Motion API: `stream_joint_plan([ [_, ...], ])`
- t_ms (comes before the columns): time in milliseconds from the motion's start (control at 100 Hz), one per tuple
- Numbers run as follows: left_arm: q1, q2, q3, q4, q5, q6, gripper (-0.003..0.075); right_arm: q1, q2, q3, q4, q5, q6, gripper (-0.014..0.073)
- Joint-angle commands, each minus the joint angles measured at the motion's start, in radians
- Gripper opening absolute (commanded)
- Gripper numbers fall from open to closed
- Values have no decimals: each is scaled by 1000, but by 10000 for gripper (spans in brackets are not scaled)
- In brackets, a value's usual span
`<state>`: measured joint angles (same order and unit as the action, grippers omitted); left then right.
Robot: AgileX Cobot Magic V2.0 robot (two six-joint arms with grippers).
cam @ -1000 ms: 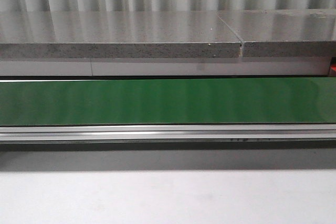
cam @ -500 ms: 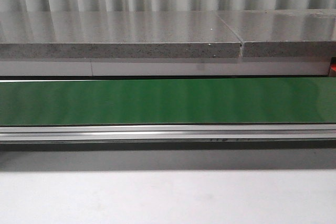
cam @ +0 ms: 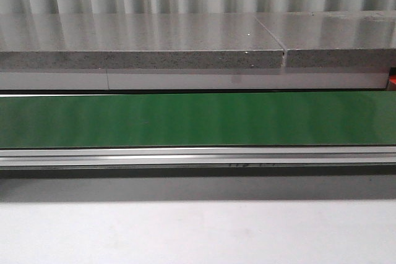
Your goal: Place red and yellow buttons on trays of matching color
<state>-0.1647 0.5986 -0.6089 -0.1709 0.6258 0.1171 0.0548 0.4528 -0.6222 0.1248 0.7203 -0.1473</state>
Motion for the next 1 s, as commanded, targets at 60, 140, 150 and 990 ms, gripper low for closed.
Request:
stream_joint_plan([
  [60,-6,5,-26,-16,-74,1,-20,1,-107,16,-3,-45,-10,-68],
  [140,-6,17,-26,-16,-67,1,-20,1,-145,29,-3,-38,-10,-68],
  [150,-6,20,-26,-16,-66,1,-20,1,-149,30,-3,-38,-10,-68],
  [990,268,536,-387,-7,32,-57,225,1,-156,31,-3,-12,-10,-68],
])
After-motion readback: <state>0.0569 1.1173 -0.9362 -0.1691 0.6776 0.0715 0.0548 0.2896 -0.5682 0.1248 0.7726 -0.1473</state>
